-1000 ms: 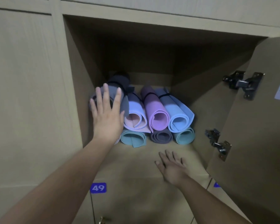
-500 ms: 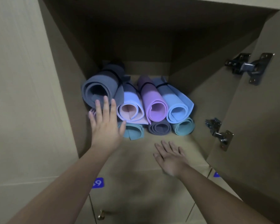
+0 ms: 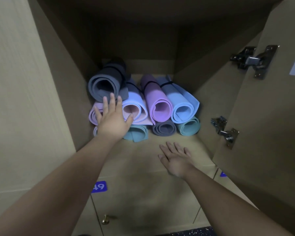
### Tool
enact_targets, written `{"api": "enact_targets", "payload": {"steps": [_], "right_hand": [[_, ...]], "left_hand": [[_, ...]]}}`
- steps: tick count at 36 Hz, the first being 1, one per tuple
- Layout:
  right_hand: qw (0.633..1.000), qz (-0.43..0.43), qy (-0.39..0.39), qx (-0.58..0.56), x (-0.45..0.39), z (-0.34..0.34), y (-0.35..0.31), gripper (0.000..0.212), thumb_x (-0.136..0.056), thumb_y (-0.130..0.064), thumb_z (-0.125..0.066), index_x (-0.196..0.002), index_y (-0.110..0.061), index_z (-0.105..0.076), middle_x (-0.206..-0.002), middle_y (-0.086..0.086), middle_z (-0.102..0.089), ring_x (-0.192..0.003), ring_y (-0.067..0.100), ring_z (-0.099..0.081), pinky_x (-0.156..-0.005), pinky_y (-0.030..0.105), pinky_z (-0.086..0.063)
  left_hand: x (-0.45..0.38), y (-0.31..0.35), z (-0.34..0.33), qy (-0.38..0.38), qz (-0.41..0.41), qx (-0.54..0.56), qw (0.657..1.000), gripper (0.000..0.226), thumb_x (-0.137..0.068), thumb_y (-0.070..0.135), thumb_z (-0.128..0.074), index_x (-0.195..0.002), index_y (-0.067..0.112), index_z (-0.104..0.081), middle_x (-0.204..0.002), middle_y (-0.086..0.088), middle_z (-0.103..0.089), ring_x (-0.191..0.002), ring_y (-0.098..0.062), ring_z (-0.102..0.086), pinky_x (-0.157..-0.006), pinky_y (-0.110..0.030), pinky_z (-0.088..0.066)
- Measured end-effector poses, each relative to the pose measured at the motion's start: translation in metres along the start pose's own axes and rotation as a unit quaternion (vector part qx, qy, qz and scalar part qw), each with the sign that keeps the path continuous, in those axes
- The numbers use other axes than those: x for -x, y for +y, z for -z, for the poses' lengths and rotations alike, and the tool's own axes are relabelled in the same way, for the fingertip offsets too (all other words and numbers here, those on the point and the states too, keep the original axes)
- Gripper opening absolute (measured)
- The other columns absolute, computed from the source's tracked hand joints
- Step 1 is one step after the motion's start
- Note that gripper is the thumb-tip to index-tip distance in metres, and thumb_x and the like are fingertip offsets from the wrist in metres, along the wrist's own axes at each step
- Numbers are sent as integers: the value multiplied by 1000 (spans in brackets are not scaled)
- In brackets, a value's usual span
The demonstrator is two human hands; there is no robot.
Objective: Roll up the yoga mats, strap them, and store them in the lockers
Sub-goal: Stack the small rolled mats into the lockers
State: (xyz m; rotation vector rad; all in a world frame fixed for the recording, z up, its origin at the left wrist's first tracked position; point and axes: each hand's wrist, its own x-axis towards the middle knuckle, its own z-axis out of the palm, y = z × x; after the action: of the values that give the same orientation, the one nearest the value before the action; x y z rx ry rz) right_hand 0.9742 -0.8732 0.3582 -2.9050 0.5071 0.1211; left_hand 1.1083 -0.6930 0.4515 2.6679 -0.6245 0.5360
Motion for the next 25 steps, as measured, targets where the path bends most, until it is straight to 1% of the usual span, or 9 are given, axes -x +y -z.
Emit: {"api": "enact_targets", "payload": {"steps": [2,4,7,10,12,15,18,22,25], "right_hand": [[1000,7,5,-25,3,2,2,60,-100,-57,-25,-155,-36,-12,-164,-10,2,-150,15,8,-120,43,5],[997,25,3,-76,7,5,6,68,-97,-58,-39,-155,-33,-16,-163,-10,-3,-150,13,4,-120,40,4],[977,51,17,-206,24,7,14,80,-91,-47,-60,-155,-25,-17,-163,-5,-13,-150,14,-3,-121,34,-1],[939,30,159,-303,56,8,27,76,-92,-29,-64,-154,-18,-21,-160,-6,-21,-150,16,-5,-121,27,-7],[924,18,279,-262,83,9,37,70,-94,-23,-61,-153,-17,-24,-158,-10,-22,-148,7,-2,-120,23,-6],[887,41,401,-226,124,21,48,63,-93,-19,-53,-151,-14,-29,-156,-11,-21,-146,-2,0,-118,18,-5],[850,66,496,-164,164,47,54,60,-90,-19,-49,-148,-14,-32,-155,-4,-27,-149,8,-5,-118,16,-5],[796,57,597,-74,214,86,69,56,-89,-17,-48,-143,-12,-34,-155,7,-29,-151,21,-5,-121,24,-7],[772,34,635,-17,241,99,81,56,-86,-15,-48,-141,-12,-36,-153,10,-28,-151,21,0,-122,31,-7]], "left_hand": [[11,10,6,-3,-11,24,1000,72,-98,50,-36,-155,16,-7,-163,-2,6,-148,-21,15,-115,-54,8],[24,22,13,6,-59,37,998,69,-99,47,-37,-155,18,-9,-163,-1,3,-148,-19,14,-116,-52,7],[41,44,27,17,-148,62,987,67,-99,43,-41,-155,21,-11,-163,2,4,-148,-17,15,-117,-46,9],[55,77,43,1,-220,117,968,66,-99,39,-44,-154,24,-12,-162,5,3,-148,-13,10,-119,-38,5],[67,105,51,1,-282,140,949,64,-99,38,-45,-154,24,-15,-162,5,-1,-149,-12,4,-121,-37,-2],[83,151,63,-3,-367,170,915,61,-99,35,-44,-153,24,-18,-162,6,-5,-149,-12,2,-121,-38,-2],[94,198,86,21,-399,250,882,60,-96,34,-39,-153,23,-22,-162,4,-9,-149,-13,-1,-120,-39,-3],[105,257,119,67,-454,295,838,64,-98,30,-43,-154,23,-12,-163,1,-1,-149,-15,5,-119,-42,1],[115,299,144,87,-497,316,803,65,-99,28,-47,-154,22,-12,-163,-2,1,-149,-18,7,-119,-51,2]]}}
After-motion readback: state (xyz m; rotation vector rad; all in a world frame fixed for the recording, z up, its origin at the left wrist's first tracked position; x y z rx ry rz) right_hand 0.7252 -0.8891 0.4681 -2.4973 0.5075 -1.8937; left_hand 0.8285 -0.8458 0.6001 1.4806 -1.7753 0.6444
